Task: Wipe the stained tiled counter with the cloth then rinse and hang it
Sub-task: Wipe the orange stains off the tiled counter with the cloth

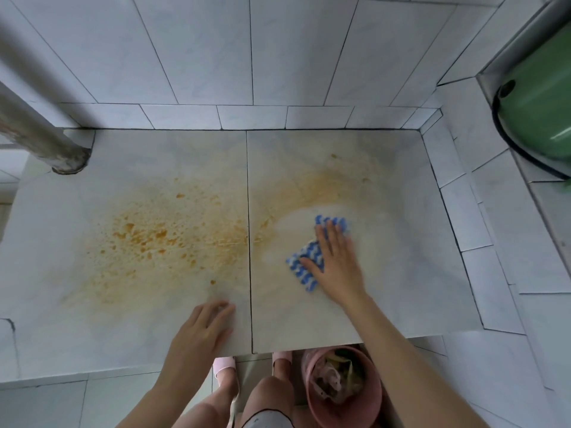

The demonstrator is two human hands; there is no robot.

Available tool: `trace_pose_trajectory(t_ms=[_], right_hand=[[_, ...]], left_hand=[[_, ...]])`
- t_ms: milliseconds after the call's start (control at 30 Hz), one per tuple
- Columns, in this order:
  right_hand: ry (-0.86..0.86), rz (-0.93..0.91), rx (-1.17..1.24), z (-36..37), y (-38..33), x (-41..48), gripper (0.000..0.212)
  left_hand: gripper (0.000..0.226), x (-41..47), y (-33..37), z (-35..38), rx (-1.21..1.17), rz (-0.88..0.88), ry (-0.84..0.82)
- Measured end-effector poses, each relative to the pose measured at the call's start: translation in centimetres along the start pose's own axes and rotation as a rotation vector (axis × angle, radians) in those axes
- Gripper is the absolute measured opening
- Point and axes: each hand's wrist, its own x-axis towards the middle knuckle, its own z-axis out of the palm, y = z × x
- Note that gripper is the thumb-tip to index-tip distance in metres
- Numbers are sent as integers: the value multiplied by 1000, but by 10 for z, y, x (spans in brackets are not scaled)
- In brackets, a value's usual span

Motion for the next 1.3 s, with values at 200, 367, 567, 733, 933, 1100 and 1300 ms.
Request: trace_pose_trajectory(t_ms=[200, 367, 567, 733, 933, 1100, 1300], right_hand=[[67, 345, 27, -13, 61, -36, 100], [50, 239, 103, 8, -5, -47, 87], [22, 8, 78, 34, -77, -61, 73], [32, 29, 82, 20, -47, -53, 89], [-64, 287, 138, -16, 4, -22, 91], [-127, 439, 275, -19, -1, -5, 90], [-13, 468, 234, -18, 6, 3, 78]], left_hand=[[48, -1, 1, 0, -3, 5, 1], [35, -1, 4, -3, 3, -20, -16], [36, 0, 2, -6, 30, -5, -65], [34, 15, -8, -10, 16, 28, -28], [40, 69, -16, -34, 34, 35, 43], [27, 104, -16, -44, 7, 56, 78], [31, 134, -18, -45, -9, 12, 72]])
